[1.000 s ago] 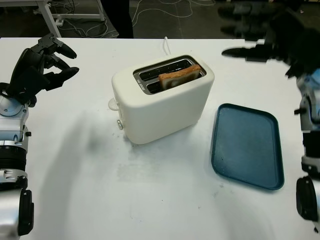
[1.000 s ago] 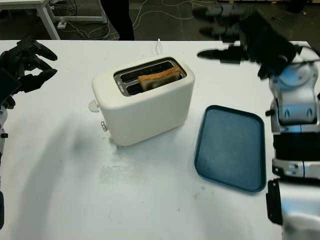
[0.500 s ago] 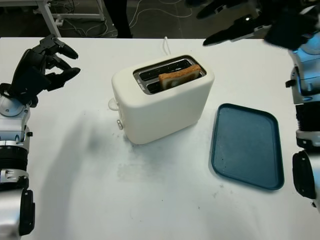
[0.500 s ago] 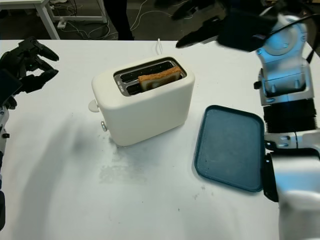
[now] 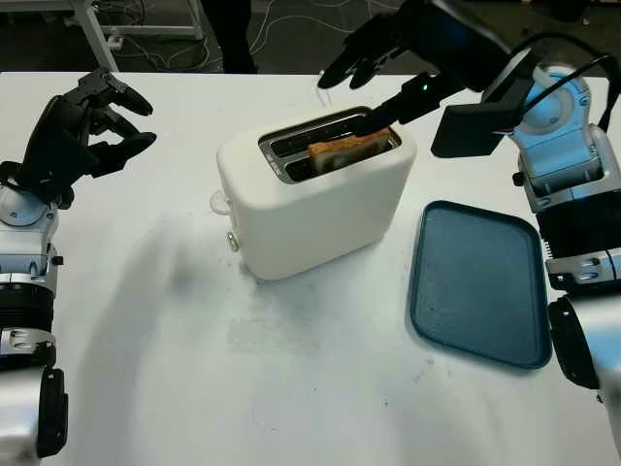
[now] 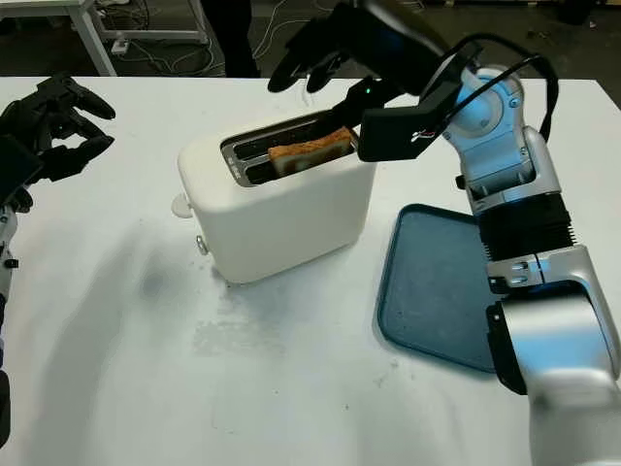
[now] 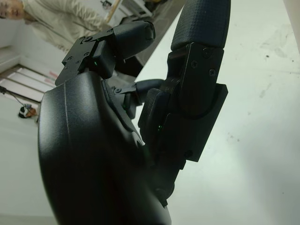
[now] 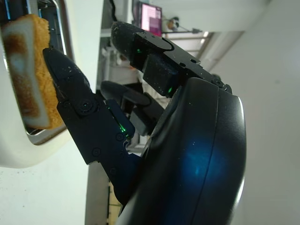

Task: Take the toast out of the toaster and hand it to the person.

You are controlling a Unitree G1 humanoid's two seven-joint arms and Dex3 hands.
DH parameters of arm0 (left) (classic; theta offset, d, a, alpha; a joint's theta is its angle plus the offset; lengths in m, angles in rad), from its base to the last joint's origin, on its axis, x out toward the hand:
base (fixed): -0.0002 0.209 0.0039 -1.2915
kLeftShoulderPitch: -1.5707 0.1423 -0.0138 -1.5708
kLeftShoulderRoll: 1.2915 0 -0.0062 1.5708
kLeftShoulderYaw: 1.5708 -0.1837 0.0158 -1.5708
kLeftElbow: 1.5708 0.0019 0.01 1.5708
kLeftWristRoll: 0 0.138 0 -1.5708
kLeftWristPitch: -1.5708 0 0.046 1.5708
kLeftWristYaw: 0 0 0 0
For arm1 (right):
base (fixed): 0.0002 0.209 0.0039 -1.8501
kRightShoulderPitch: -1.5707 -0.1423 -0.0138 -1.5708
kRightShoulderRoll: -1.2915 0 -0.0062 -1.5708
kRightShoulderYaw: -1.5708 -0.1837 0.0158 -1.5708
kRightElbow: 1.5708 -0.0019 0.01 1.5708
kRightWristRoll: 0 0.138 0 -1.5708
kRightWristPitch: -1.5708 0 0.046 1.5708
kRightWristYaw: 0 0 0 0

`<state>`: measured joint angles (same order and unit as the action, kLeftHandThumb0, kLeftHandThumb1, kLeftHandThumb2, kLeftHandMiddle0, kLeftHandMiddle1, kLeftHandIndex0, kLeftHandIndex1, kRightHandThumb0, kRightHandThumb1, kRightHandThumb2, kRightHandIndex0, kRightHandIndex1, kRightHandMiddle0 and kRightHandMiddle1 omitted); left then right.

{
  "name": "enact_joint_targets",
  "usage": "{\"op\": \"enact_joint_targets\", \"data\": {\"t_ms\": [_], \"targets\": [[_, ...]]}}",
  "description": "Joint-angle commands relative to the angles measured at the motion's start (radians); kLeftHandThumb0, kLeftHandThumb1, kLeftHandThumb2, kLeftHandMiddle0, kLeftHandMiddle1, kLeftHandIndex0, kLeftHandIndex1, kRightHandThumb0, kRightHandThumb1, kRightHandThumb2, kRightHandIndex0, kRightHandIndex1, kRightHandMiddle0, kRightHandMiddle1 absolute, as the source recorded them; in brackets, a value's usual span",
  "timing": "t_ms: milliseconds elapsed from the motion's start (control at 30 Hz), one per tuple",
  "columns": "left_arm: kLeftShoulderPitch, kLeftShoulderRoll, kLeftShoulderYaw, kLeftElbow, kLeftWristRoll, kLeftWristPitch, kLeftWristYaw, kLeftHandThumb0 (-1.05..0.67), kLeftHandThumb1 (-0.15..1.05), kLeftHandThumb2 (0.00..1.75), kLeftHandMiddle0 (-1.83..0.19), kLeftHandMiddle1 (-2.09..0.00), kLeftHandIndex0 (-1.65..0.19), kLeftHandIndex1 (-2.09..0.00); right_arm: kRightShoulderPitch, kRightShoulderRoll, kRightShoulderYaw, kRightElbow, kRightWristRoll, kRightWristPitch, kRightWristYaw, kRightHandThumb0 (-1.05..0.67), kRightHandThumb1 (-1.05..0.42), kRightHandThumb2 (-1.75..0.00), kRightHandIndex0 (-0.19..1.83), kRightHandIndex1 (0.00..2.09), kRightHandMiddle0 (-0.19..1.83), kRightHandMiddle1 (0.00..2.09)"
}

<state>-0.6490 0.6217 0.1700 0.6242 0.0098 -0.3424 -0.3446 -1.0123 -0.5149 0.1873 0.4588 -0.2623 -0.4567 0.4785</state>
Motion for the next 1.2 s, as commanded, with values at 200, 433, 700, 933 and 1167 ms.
{"op": "enact_joint_targets", "data": {"t_ms": [200,433,700,933,1167], "targets": [[-0.001,-0.005,0.007,0.009,-0.021,-0.001,-0.004,-1.05,0.92,0.13,-0.32,-1.55,-0.29,-1.46,0.028,0.008,0.023,0.006,0.008,-0.015,0.051,-0.45,-0.63,0.00,0.82,0.63,0.99,0.12],[0.002,-0.003,0.006,0.007,-0.019,-0.004,0.000,-1.05,0.92,0.14,-0.32,-1.55,-0.28,-1.47,0.034,0.013,0.032,-0.007,-0.008,0.031,0.081,-0.41,-0.66,-0.01,0.79,0.62,0.97,0.09],[-0.003,0.000,0.003,0.021,-0.014,-0.021,0.000,-1.05,0.92,0.14,-0.33,-1.55,-0.28,-1.46,0.047,0.016,0.050,0.006,-0.087,0.025,0.025,-0.32,-0.66,0.00,0.84,0.60,0.98,0.08],[-0.002,0.000,0.001,0.014,-0.012,-0.010,0.003,-1.05,0.92,0.14,-0.31,-1.54,-0.28,-1.45,0.044,0.027,0.067,0.045,-0.122,0.013,-0.017,-0.26,-0.69,-0.01,0.82,0.58,0.97,0.06],[-0.003,0.000,0.002,0.020,-0.012,-0.016,0.004,-1.05,0.92,0.13,-0.31,-1.54,-0.28,-1.46,0.029,0.023,0.084,0.096,-0.156,-0.050,-0.067,-0.27,-0.69,0.00,0.83,0.58,1.00,0.06]]}}
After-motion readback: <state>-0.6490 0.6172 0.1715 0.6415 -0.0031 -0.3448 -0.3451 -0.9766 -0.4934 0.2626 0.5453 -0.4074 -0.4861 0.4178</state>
